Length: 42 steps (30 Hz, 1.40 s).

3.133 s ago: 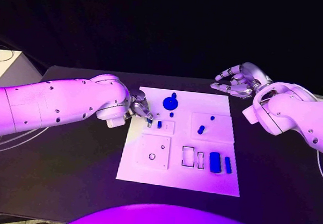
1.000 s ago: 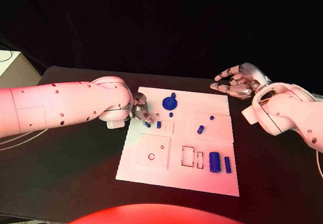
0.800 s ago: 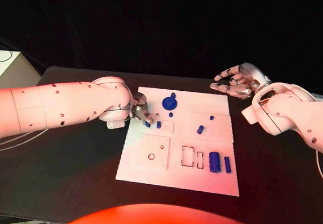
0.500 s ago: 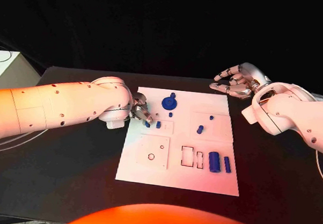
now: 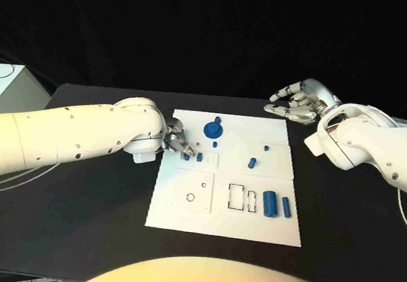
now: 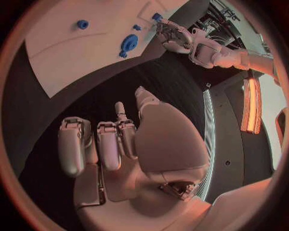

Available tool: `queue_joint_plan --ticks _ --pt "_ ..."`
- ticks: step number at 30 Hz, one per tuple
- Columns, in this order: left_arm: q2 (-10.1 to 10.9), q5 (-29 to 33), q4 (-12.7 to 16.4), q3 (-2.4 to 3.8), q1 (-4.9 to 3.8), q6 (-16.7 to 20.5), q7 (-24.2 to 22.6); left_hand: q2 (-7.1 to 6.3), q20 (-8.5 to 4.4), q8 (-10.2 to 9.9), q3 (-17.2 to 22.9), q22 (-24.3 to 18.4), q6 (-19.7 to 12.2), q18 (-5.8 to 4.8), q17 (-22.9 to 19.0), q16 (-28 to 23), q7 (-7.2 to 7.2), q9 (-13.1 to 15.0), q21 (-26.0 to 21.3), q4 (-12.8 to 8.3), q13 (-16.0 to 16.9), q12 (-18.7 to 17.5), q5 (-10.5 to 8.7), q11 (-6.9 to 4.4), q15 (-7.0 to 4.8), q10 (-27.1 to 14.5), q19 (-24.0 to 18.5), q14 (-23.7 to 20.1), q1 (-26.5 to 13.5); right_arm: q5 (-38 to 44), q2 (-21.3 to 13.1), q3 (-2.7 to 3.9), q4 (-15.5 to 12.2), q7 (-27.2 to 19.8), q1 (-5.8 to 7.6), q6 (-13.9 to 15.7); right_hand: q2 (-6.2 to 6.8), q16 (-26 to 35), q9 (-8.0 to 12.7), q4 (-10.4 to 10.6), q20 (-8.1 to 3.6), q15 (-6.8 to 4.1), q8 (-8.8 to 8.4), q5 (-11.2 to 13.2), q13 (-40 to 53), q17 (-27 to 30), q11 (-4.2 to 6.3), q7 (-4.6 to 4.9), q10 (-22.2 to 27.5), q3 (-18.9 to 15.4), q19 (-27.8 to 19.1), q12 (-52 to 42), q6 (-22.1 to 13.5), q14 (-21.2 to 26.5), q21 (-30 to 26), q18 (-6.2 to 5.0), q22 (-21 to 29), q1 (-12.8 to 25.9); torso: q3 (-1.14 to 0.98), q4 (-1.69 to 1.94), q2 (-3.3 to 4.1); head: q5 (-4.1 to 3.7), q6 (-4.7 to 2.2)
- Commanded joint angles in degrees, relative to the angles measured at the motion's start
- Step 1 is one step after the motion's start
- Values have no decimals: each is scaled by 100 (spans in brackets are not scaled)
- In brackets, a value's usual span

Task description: Assemble the parts on the task board

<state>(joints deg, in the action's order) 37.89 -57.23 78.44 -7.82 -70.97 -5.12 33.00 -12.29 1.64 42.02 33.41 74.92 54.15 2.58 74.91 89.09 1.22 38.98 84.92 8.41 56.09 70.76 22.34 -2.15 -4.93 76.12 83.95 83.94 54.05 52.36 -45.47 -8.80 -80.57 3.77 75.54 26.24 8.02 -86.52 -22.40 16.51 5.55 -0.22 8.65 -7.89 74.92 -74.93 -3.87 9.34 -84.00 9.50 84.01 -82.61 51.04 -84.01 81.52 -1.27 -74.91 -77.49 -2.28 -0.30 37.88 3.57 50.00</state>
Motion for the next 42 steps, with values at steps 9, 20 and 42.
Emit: queue_joint_plan --ticks 9,20,42 --pt "6 16 -44 -27 44 -158 38 0 -47 -17 -330 632 25 -36 1383 20 44 -60 -16 204 21 -20 -41 -6 -35 -18 43 569 -37 12 -7 0 -7 -70 -3 -14 -14 18 -8 6 27 19 23 -16 944 -743 -49 -9 -46 16 232 24 -40 -401 -8 -79 -927 66 0 -3 0 -4 0" --pt "129 -36 83 32 44 -113 21 -67 -44 -12 -628 625 19 -34 1375 16 51 -107 -24 386 4 -42 -86 -1 -31 -34 38 567 -6 12 -12 0 -7 -75 -8 -18 -14 18 -8 6 27 19 23 -16 944 -743 -49 -9 -46 16 232 24 -40 -401 -8 -79 -927 66 8 -3 -3 -28 0" --pt "338 322 416 423 38 170 -274 -51 -7 -28 -1019 373 -161 30 1247 -57 118 -196 -194 807 -438 -342 -267 64 15 -337 -134 527 113 9 -13 0 -6 -83 -34 -23 -14 20 -8 10 27 19 25 -15 943 -741 -49 -9 -45 14 234 26 -46 -401 -7 -78 -928 79 -1 -1 1 -39 0"
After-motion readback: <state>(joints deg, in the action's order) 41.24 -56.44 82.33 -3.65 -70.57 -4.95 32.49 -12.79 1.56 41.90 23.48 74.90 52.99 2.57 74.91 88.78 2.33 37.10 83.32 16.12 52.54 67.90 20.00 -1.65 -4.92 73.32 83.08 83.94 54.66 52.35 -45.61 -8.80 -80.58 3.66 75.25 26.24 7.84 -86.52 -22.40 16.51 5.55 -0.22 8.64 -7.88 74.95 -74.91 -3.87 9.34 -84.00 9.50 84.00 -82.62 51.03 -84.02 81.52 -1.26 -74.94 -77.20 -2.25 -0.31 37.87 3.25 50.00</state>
